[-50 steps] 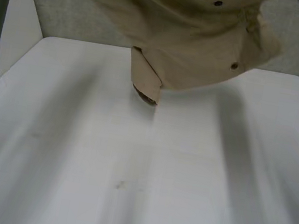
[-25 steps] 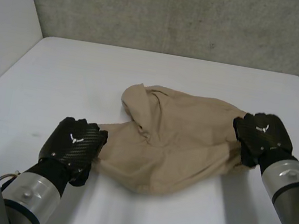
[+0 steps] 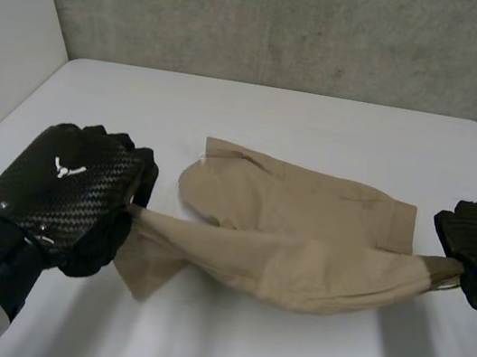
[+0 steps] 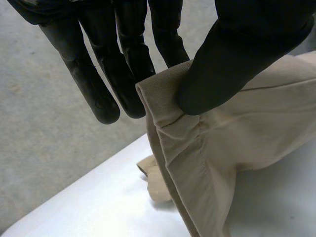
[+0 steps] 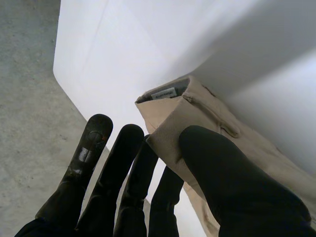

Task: Fold the shorts.

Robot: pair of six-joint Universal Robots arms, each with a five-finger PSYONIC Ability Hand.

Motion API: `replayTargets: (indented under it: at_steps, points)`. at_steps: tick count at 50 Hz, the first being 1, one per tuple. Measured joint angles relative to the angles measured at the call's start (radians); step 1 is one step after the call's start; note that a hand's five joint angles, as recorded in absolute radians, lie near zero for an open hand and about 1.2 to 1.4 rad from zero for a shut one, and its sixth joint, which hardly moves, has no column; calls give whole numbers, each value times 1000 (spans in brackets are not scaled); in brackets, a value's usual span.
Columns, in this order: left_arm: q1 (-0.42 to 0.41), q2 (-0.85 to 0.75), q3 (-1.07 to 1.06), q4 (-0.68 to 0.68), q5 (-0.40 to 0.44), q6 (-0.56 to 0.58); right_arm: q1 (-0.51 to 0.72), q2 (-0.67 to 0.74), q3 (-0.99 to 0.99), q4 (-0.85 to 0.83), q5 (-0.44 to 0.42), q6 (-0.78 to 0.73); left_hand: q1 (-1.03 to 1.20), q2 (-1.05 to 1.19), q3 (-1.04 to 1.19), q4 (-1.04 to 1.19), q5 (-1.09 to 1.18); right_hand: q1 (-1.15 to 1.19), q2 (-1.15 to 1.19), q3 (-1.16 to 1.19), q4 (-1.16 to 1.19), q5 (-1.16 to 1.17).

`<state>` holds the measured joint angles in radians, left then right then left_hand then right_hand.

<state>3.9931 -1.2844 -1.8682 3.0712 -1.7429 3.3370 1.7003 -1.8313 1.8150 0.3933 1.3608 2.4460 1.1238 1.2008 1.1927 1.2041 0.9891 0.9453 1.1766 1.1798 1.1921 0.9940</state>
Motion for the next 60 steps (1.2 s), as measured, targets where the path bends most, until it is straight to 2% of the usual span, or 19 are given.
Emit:
replayTargets:
  at_steps: [5,10,18,24,33,37,47,53,60]
  points:
    - [-3,-63,-18,0,24,-4,-36,17,24,-3,-73,-6,0,0,0,0,0,0,0,0,0,0]
    - [4,-197,-14,12,33,-3,-38,122,58,-86,-112,2,0,0,0,0,0,0,0,0,0,0]
    - [57,-444,77,45,32,-1,-13,333,62,-212,-63,18,1,0,0,0,0,0,0,0,0,0]
    - [85,-523,134,52,32,-2,-12,369,51,-222,-38,49,1,0,0,0,0,0,0,0,0,0]
    - [86,-543,195,91,33,6,-20,369,29,-256,-42,86,1,0,0,0,0,0,0,0,0,0]
    - [84,-598,287,129,33,19,-17,404,-19,-325,-38,105,1,0,0,0,0,0,0,0,0,0]
    - [98,-882,683,157,35,75,-3,585,-206,-529,24,170,1,0,0,0,0,0,0,0,0,0]
    - [137,-1104,976,176,44,120,42,771,-400,-613,109,165,1,0,0,0,0,0,0,0,0,0]
    - [157,-1284,1185,196,79,157,69,962,-580,-673,152,119,1,0,0,0,0,0,0,0,0,0]
